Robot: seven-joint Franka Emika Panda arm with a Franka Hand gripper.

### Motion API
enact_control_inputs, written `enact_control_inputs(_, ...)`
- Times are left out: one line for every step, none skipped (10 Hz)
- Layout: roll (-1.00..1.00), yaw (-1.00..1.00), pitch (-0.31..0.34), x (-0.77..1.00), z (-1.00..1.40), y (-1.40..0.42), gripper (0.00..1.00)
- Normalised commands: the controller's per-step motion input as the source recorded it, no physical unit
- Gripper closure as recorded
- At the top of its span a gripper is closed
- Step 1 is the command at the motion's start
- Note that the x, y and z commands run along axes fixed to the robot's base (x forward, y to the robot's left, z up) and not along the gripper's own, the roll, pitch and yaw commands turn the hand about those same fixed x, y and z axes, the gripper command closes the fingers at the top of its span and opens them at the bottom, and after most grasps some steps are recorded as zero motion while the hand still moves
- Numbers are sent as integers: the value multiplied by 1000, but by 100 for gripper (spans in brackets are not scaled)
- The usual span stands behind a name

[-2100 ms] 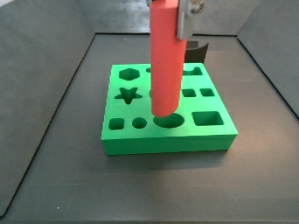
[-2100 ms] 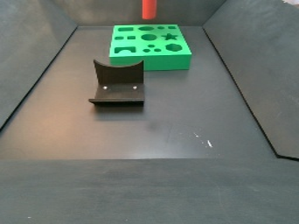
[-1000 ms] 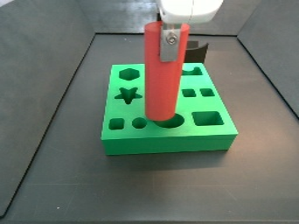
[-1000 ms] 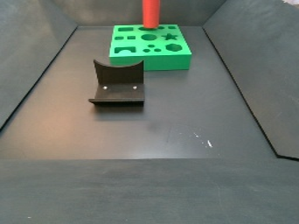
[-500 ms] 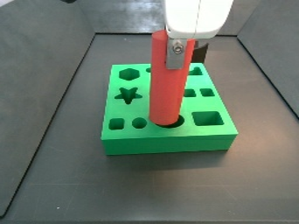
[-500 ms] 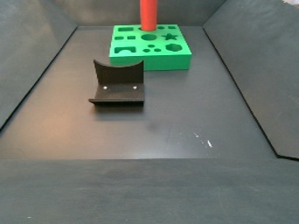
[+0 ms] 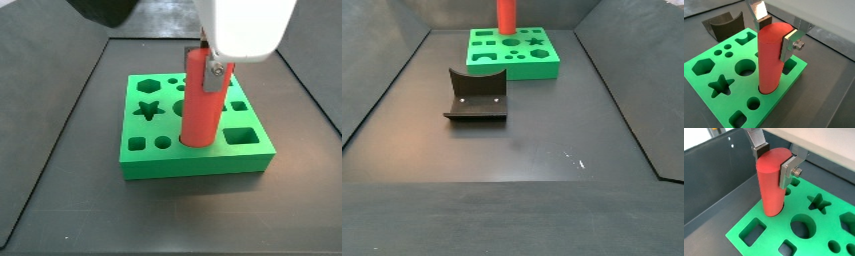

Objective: Insert the oval object.

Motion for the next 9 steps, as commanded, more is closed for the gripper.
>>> enact_control_inputs(57, 0, 0, 0, -346, 0, 100)
enact_control_inputs(117, 0, 0, -17, -389, 0, 100)
enact_control_inputs(90, 0, 0, -3, -340, 0, 100)
enact_control_inputs(63, 0, 1, 0, -251, 0, 100)
enact_control_inputs(21, 0, 0, 0, -177, 0, 100)
enact_control_inputs(0, 0, 0, 0, -117, 0, 100)
enact_control_inputs(0, 0, 0, 0, -117, 0, 100)
enact_control_inputs(0, 0, 0, 0, -169, 0, 100)
enact_control_inputs(0, 0, 0, 0, 0, 0, 100)
